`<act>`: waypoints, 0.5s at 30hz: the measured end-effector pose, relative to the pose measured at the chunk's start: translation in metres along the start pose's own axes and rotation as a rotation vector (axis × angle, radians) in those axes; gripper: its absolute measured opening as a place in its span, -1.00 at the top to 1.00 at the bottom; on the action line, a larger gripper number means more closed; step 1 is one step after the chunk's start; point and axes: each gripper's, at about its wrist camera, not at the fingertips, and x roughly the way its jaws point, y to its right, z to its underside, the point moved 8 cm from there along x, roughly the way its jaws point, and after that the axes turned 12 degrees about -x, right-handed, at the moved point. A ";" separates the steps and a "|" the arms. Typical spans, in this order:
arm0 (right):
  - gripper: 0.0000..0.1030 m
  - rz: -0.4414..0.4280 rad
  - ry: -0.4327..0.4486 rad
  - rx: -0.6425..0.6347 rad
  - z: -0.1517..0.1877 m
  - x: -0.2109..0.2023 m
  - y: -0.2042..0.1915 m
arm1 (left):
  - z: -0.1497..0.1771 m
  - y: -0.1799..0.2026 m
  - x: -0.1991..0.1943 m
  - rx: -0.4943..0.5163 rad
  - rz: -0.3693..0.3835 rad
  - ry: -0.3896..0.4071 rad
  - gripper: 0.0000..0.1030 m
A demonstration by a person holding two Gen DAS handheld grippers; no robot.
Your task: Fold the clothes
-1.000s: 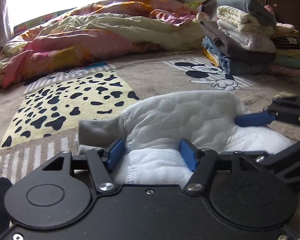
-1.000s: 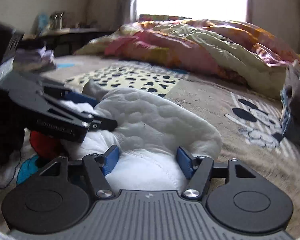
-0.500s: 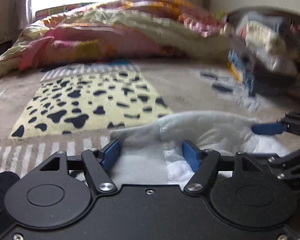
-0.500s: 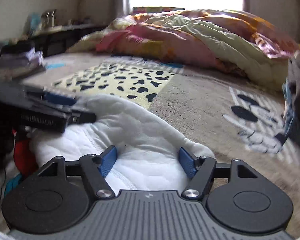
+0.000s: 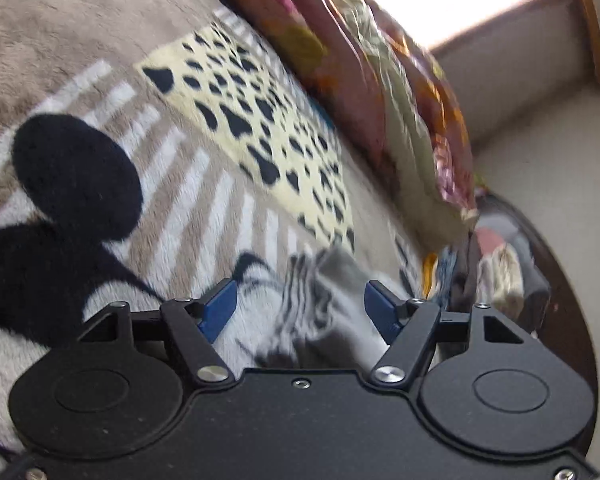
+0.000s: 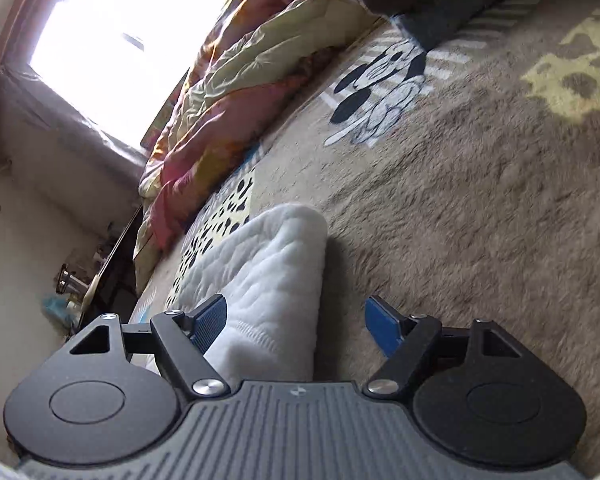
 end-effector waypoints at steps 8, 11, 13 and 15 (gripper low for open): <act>-0.39 0.008 -0.025 -0.002 0.007 0.020 -0.010 | 0.025 0.010 0.023 0.097 -0.019 -0.046 -0.35; -0.36 0.006 -0.027 -0.030 0.011 0.025 -0.016 | 0.029 0.013 0.031 0.123 -0.029 -0.042 -0.27; -0.17 0.004 -0.032 -0.065 0.015 0.031 -0.021 | 0.034 0.013 0.032 0.123 -0.043 -0.033 0.11; -0.01 -0.006 -0.031 -0.078 0.017 0.036 -0.023 | 0.041 0.012 0.033 0.090 -0.036 -0.032 0.33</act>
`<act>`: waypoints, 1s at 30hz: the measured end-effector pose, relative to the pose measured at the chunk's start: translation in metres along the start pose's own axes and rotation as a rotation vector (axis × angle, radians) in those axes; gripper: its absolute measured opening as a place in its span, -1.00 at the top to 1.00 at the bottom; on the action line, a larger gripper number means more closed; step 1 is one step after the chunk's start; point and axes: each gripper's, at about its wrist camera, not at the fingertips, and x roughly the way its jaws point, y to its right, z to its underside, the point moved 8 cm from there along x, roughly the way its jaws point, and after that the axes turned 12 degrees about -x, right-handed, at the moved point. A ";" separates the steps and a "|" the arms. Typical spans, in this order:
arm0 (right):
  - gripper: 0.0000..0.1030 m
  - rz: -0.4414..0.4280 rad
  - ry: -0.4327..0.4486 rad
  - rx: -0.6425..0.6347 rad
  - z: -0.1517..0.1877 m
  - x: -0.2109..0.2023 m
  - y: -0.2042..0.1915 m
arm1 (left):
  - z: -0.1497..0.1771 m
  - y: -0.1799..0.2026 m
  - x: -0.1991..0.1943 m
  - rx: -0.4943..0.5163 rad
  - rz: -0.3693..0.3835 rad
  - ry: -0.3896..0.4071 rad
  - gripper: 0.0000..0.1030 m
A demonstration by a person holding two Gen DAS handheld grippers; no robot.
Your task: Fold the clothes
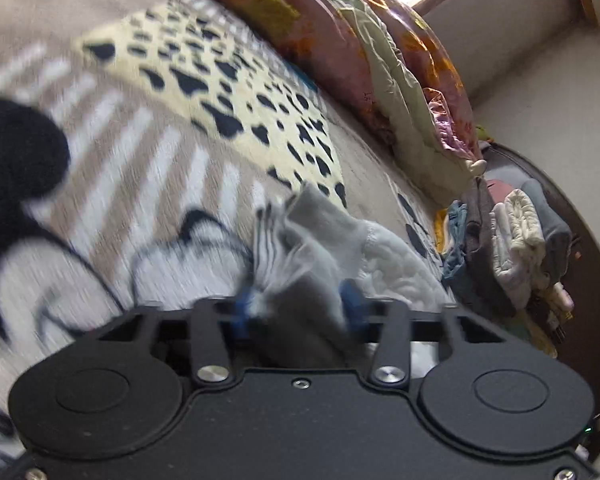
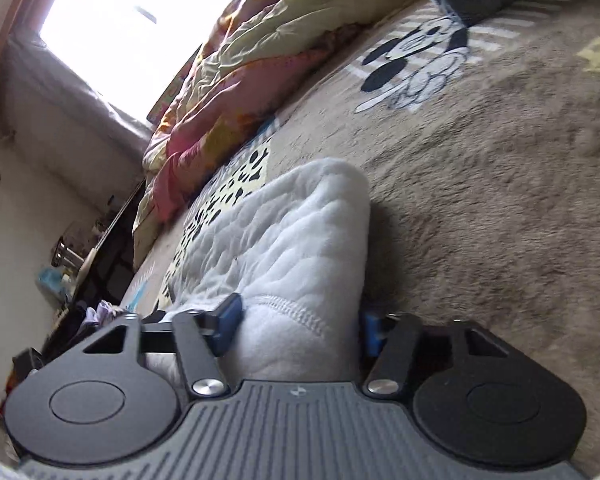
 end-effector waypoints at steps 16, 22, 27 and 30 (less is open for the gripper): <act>-0.31 -0.052 -0.137 -0.009 0.019 -0.103 0.030 | 0.097 -0.010 -0.102 -0.143 0.023 0.090 -0.23; -0.42 0.006 -0.145 -0.284 0.033 -0.098 0.012 | 0.118 -0.028 -0.116 -0.155 0.053 0.159 0.06; -0.44 0.037 -0.219 -0.262 0.030 -0.094 0.009 | 0.120 -0.034 -0.124 -0.268 0.068 0.113 0.06; -0.46 0.036 -0.250 -0.249 0.030 -0.094 0.009 | 0.118 -0.036 -0.126 -0.327 0.065 0.082 0.06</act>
